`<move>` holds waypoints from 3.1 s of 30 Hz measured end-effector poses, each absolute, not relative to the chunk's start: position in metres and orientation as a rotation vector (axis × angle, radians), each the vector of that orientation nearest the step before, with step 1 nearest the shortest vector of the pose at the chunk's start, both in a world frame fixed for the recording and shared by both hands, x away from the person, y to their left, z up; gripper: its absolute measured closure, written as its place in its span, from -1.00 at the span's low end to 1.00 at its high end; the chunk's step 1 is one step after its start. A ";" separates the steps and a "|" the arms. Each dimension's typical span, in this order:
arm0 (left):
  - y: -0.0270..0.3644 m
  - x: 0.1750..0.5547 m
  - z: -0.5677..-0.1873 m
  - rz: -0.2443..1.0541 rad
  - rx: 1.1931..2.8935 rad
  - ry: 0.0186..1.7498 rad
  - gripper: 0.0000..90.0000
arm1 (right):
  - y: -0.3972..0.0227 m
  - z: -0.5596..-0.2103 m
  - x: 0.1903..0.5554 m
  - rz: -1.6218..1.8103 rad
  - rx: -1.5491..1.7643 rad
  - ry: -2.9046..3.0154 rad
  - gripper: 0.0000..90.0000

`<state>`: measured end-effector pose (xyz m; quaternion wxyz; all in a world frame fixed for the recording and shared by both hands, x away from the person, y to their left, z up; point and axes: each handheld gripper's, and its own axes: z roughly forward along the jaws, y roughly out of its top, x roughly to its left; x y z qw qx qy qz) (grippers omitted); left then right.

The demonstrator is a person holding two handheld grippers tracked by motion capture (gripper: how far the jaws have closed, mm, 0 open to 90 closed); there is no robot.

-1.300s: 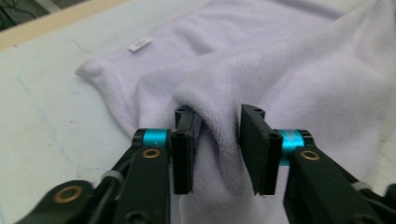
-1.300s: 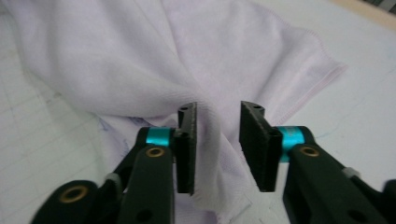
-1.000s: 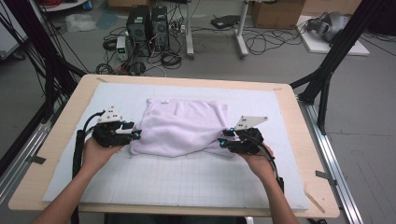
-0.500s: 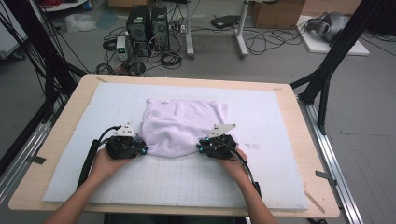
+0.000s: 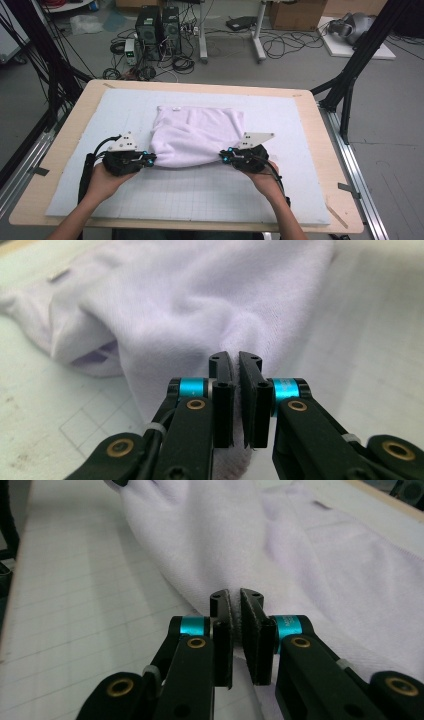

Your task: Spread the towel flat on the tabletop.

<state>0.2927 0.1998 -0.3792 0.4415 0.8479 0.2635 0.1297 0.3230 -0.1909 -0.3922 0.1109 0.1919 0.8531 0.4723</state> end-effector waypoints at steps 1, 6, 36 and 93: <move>0.199 0.286 -0.373 0.325 2.100 0.635 0.88 | -0.193 -0.388 0.319 1.391 0.558 2.502 0.87; 0.198 0.264 -0.353 0.345 2.081 0.565 0.87 | -0.201 -0.364 0.296 1.383 0.499 2.503 0.88; 0.209 0.342 -0.394 0.380 2.034 0.815 0.41 | -0.202 -0.396 0.366 1.320 0.760 2.507 0.56; 0.233 0.322 -0.401 0.329 2.107 0.815 0.06 | -0.238 -0.386 0.333 1.317 0.716 2.488 0.37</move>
